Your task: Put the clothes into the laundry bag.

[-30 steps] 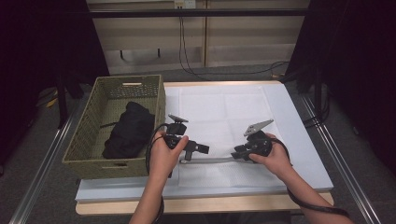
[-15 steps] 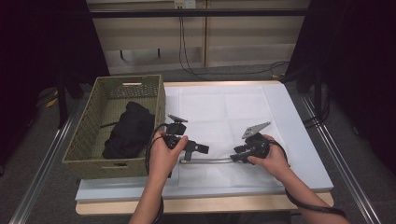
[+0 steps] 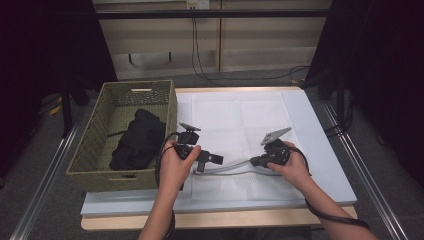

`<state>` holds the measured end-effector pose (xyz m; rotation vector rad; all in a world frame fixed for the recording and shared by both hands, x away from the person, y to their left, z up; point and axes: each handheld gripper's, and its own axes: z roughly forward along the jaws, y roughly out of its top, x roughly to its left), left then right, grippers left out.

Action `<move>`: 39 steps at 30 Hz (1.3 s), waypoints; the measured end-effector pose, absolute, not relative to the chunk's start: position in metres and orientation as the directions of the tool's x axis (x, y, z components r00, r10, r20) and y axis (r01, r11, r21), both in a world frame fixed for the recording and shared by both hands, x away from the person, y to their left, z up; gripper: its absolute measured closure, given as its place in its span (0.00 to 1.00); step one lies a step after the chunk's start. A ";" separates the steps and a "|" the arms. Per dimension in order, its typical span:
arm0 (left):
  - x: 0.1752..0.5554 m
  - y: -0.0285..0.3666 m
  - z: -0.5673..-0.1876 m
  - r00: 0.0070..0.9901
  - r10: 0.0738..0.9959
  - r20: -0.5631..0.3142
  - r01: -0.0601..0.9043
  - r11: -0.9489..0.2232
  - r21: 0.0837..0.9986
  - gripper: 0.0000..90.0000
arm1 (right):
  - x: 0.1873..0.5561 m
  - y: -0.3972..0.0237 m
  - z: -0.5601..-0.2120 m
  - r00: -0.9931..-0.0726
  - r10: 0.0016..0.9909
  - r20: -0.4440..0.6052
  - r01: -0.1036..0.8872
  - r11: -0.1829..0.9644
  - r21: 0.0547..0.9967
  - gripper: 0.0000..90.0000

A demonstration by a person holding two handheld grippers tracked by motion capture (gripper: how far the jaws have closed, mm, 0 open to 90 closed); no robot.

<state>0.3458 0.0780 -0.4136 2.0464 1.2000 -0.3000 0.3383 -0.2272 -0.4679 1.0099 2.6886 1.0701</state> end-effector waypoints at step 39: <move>0.344 0.074 -0.417 0.533 0.659 -0.530 0.835 -0.309 0.455 0.08 | 0.337 -0.227 -0.474 -0.786 0.614 0.076 0.509 0.571 0.644 0.61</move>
